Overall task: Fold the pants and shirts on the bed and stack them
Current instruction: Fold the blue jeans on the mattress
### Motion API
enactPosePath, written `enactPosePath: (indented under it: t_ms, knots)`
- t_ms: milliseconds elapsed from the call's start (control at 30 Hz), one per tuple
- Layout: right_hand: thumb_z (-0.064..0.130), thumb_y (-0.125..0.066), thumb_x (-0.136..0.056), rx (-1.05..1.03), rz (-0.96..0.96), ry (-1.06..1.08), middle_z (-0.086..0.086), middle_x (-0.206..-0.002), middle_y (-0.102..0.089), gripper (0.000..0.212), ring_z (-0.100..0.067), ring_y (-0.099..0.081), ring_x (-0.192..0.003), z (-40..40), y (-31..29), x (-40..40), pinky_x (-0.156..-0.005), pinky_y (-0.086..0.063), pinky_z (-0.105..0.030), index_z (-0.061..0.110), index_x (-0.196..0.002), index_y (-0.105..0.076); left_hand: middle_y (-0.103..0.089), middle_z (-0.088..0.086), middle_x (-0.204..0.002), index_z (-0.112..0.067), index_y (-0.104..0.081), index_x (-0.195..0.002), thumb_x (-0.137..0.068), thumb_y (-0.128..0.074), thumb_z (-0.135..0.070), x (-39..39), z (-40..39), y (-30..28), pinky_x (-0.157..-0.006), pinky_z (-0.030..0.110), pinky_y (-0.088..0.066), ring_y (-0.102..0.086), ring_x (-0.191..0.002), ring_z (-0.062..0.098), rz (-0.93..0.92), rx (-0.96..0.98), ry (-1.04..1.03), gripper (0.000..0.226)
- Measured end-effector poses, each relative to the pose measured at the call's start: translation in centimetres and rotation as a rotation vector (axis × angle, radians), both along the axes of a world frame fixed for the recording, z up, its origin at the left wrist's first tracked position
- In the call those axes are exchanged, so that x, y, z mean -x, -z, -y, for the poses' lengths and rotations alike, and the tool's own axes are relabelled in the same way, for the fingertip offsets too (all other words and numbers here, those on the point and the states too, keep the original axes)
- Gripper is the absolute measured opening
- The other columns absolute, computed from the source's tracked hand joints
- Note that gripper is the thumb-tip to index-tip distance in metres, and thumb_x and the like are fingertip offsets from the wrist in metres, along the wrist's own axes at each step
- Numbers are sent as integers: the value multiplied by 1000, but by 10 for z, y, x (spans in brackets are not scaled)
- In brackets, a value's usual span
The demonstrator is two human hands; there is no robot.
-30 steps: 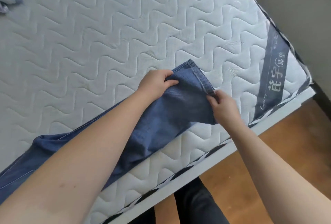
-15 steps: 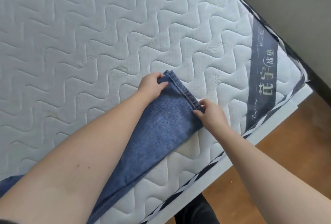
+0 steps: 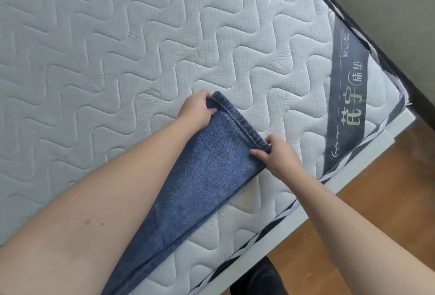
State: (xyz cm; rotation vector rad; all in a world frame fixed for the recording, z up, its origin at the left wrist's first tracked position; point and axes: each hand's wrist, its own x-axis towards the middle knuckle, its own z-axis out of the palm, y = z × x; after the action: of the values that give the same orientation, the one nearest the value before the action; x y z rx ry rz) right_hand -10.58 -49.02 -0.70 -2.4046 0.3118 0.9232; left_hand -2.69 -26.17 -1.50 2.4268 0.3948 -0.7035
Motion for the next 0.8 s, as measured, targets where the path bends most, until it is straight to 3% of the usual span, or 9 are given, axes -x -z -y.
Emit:
enactPosePath:
  t_ms: [67,133,267,367,467,600,800]
  knots:
    - [44,-75,-81,-20,38,81,8,-73,-55,35,-17,-52,-70,8,-1,0,-53,-32,-30,22,-92,-50,-64,6,-102,-16,-52,-104,-93,-65,-21,-4,6,-2,-79,32,-42,-58,-95,28,37,94,-6,18]
    - [35,-75,-83,-42,73,183,4,-79,-61,31,-21,-56,-77,13,2,0,-58,-34,-32,20,-98,-53,-63,3,-97,-17,-51,-104,-92,-66,-21,-12,15,1,-77,34,-43,-59,-92,28,61,127,1,20]
    - [17,-72,-87,-50,106,282,-11,-111,-64,35,-30,-58,-105,17,13,1,-85,-43,-34,12,-118,-58,-63,4,-100,-16,-50,-107,-89,-70,-23,-22,33,16,-78,34,-42,-59,-96,29,80,107,-13,28]
    - [17,-69,-88,108,203,192,-11,-122,-53,40,-30,-48,-114,10,14,6,-94,-35,-36,15,-126,-55,-58,6,-124,-19,-49,-124,-92,-65,-27,-17,38,27,-96,42,-40,-53,-115,32,123,-28,67,36]
    - [20,-67,-88,237,357,140,-10,-129,-48,49,-31,-43,-119,3,5,16,-100,-31,-42,18,-134,-51,-47,7,-136,-24,-41,-143,-94,-62,-32,-3,37,23,-103,43,-31,-42,-124,29,243,-98,81,54]
    - [16,-62,-89,165,526,60,-9,-137,-50,50,-30,-44,-125,-20,-9,38,-105,-30,-43,12,-137,-50,-48,5,-137,-17,-43,-144,-97,-53,-20,41,16,2,-106,38,-27,-41,-128,25,402,-61,64,48]
    - [6,-61,-90,7,534,-231,-10,-144,-51,52,-32,-46,-134,-98,-8,91,-112,-33,-43,5,-140,-51,-51,9,-143,-5,-49,-141,-95,-47,3,167,-49,-11,-112,43,-33,-45,-135,27,361,-107,-42,47]
